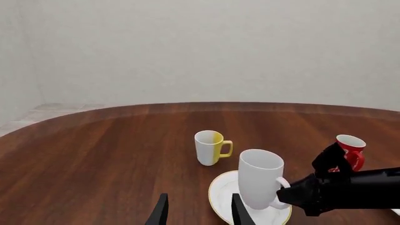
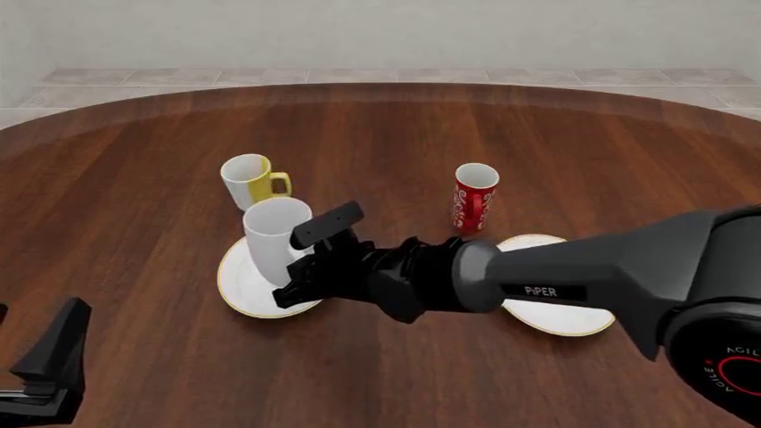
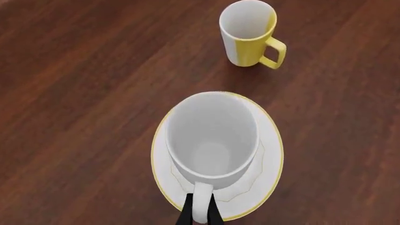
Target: Put the white mug on the left plate.
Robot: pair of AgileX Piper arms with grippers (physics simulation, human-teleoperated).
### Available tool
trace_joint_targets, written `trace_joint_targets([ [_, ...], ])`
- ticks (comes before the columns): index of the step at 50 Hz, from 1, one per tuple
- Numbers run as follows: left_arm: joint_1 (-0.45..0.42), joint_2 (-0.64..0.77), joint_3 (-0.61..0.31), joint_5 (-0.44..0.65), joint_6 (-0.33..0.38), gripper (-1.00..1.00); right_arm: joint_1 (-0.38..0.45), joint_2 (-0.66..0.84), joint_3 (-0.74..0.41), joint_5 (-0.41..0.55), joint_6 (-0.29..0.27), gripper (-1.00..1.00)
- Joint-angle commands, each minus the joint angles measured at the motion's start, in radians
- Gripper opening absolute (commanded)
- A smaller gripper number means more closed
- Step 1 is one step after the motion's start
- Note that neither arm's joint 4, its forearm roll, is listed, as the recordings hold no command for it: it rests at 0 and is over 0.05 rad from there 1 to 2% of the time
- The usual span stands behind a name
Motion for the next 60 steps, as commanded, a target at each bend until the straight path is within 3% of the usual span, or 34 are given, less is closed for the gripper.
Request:
trace_joint_targets([
  [1,-0.001,0.0,0.002,0.0,0.001,1.0,-0.001,0.004,-0.005,-0.002,0.006,-1.0],
  [60,0.0,0.0,0.002,0.0,0.004,1.0,0.0,0.03,0.0,-0.012,0.003,-1.0],
])
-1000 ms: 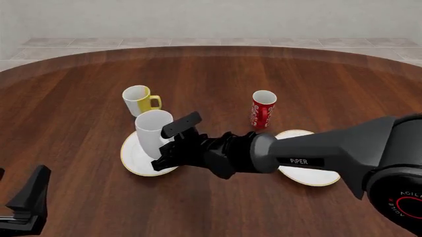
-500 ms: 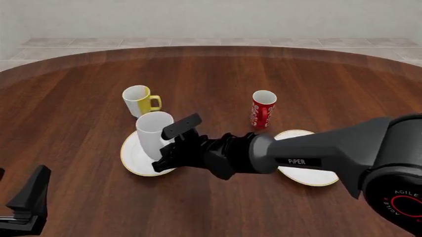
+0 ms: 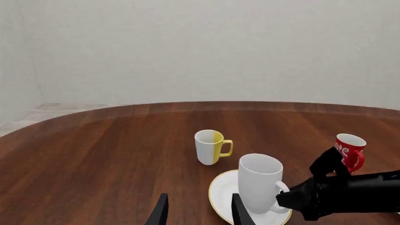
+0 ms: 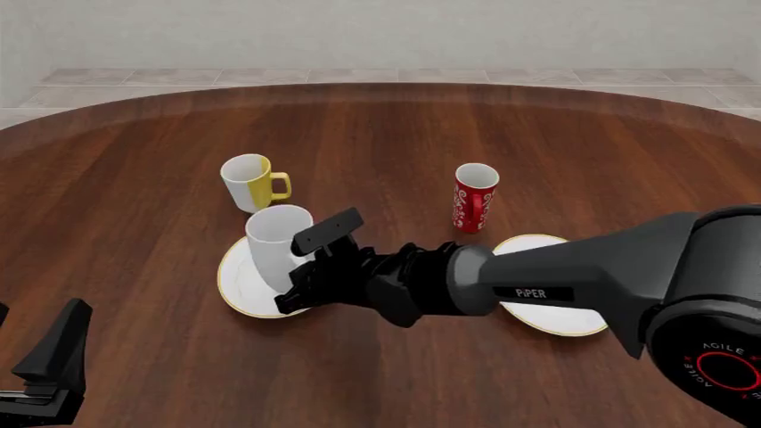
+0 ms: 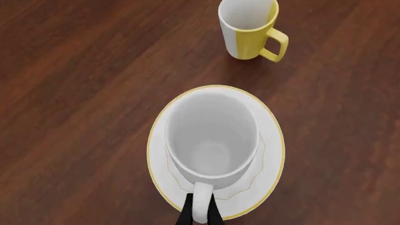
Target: Put the white mug on the left plate.
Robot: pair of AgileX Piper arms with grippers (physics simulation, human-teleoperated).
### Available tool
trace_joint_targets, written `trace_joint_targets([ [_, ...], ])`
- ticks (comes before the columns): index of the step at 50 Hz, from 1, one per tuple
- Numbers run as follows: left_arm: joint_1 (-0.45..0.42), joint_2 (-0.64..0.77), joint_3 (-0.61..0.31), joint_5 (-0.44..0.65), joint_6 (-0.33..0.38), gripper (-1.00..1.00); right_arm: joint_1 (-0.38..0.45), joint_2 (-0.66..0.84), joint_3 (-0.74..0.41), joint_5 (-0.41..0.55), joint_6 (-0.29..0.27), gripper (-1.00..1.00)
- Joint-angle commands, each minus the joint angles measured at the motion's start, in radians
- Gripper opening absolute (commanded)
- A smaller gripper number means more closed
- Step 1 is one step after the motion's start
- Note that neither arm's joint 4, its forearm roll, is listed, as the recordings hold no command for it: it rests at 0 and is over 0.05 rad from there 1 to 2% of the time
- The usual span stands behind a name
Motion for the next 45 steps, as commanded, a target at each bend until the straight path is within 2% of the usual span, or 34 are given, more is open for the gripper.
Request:
trace_joint_targets([
  [1,0.0,0.0,0.0,0.0,0.001,1.0,0.0,0.006,-0.003,-0.005,0.005,-1.0],
  [45,0.0,0.0,0.0,0.002,0.004,1.0,0.015,0.023,0.009,-0.02,0.014,-1.0],
])
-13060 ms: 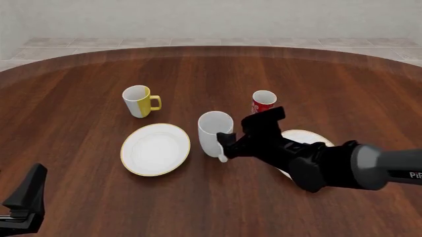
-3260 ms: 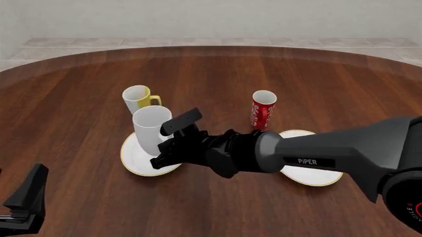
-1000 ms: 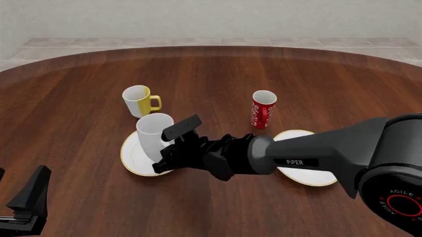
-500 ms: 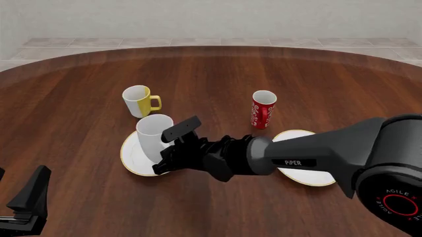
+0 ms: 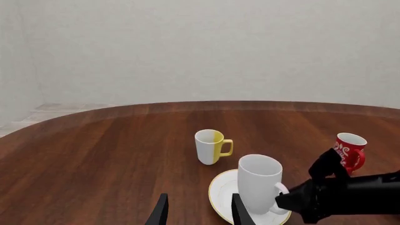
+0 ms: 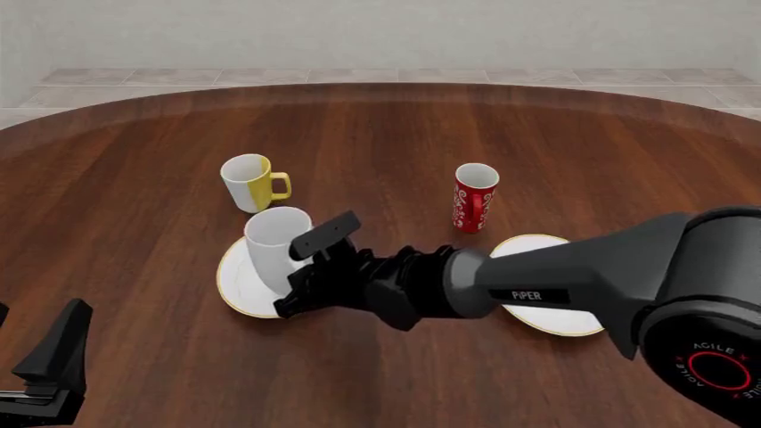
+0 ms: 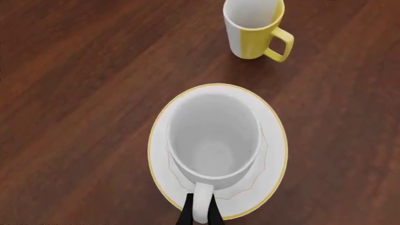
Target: Put the white mug on the left plate.
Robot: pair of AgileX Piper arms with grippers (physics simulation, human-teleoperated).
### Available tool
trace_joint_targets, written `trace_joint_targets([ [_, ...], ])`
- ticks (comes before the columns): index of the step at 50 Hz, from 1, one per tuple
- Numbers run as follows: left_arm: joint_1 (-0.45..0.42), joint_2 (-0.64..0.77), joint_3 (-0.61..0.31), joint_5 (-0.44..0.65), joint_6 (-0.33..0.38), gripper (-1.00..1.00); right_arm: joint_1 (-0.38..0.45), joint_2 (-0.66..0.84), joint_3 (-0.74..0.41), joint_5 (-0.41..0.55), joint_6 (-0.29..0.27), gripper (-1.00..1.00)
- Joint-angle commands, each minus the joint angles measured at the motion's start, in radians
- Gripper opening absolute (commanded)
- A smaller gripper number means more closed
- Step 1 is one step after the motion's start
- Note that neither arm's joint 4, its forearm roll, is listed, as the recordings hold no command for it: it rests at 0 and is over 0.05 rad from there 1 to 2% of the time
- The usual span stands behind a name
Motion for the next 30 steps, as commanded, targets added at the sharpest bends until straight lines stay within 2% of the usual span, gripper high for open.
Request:
trace_joint_targets([
  [1,0.0,0.0,0.0,0.0,0.001,1.0,0.01,0.012,0.007,-0.007,0.011,-1.0],
  [26,0.002,0.0,-0.001,-0.001,0.001,1.0,0.017,0.022,0.009,-0.011,0.006,-1.0],
  [27,0.002,0.0,-0.001,-0.001,0.001,1.0,0.017,0.022,0.008,-0.011,0.006,1.0],
  [30,0.001,0.0,-0.001,-0.001,0.001,1.0,0.018,0.023,0.009,-0.012,0.006,1.0],
])
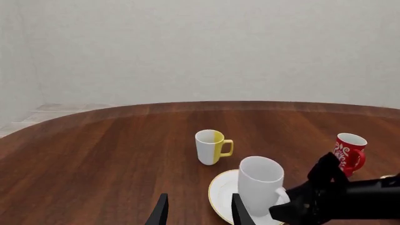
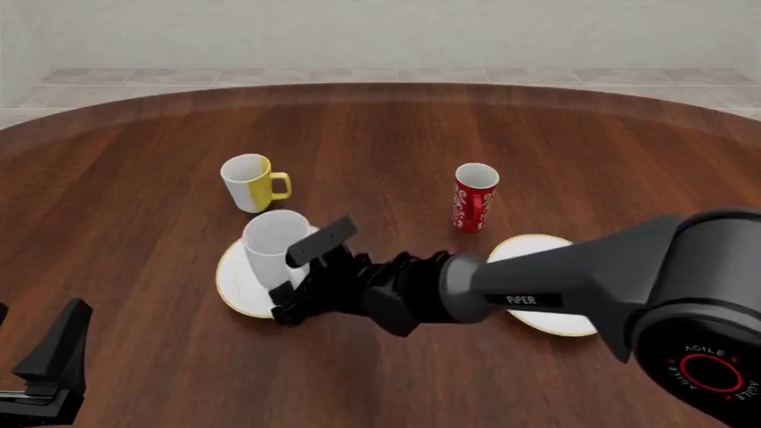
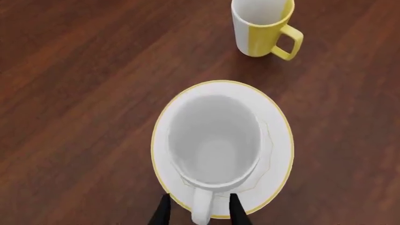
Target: Put the white mug on the left plate.
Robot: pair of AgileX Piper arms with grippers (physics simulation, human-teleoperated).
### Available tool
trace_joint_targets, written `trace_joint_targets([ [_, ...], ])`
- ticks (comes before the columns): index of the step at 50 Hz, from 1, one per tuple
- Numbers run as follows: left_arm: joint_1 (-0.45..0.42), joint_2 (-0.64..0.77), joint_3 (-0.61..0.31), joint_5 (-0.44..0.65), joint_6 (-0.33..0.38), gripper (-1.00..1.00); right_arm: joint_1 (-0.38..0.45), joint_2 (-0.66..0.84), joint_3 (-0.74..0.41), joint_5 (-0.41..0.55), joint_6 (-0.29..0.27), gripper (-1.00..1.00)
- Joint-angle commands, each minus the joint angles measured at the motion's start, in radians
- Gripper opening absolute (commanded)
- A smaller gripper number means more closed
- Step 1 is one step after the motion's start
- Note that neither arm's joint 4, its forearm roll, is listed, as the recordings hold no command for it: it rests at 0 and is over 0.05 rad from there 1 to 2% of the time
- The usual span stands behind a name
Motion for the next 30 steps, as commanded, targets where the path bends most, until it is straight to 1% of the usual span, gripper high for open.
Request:
trace_joint_targets([
  [1,0.0,0.0,0.0,0.0,0.001,1.0,0.007,0.012,0.005,-0.001,0.008,1.0],
  [22,-0.001,0.0,0.001,0.0,0.001,1.0,0.011,0.015,0.0,0.005,0.005,1.0],
  [30,-0.002,0.0,0.002,0.002,0.003,1.0,0.008,0.005,-0.002,0.015,-0.006,1.0],
])
